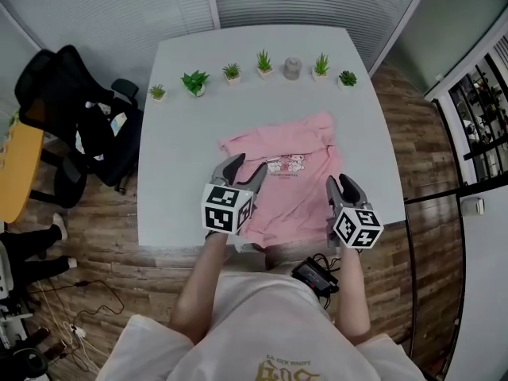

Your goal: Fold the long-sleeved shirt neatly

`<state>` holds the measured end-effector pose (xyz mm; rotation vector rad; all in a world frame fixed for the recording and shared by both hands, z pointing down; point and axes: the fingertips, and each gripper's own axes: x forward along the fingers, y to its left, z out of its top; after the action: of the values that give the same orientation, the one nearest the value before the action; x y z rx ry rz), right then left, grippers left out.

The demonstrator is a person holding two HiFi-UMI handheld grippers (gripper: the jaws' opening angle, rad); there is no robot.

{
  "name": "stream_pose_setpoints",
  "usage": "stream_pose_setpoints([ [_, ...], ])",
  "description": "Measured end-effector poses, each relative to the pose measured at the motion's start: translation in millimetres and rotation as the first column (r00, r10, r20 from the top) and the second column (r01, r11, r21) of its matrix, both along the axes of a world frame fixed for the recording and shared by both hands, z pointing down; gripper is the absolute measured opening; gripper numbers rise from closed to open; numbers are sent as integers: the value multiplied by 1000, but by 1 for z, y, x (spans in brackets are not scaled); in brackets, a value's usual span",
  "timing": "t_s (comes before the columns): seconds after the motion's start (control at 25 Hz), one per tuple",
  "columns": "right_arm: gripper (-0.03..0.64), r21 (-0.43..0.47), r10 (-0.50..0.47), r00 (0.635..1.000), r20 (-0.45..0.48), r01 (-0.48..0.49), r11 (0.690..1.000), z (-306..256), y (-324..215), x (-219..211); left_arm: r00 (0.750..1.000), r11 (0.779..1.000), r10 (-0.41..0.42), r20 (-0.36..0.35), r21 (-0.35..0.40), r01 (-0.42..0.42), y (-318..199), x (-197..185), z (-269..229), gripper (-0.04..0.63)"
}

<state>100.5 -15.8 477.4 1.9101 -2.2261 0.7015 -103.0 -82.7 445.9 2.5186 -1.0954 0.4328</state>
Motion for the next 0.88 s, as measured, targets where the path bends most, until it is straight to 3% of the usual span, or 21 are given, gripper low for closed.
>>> stream_pose_setpoints([
  [0.44, 144, 45, -103, 995, -8, 103, 994, -7, 56, 14, 991, 992, -123, 53, 18, 122, 78, -21, 6, 241],
  [0.88, 149, -45, -222, 971, -89, 219, 975, 25, 101, 9, 991, 995, -78, 105, -58, 85, 131, -3, 47, 241],
])
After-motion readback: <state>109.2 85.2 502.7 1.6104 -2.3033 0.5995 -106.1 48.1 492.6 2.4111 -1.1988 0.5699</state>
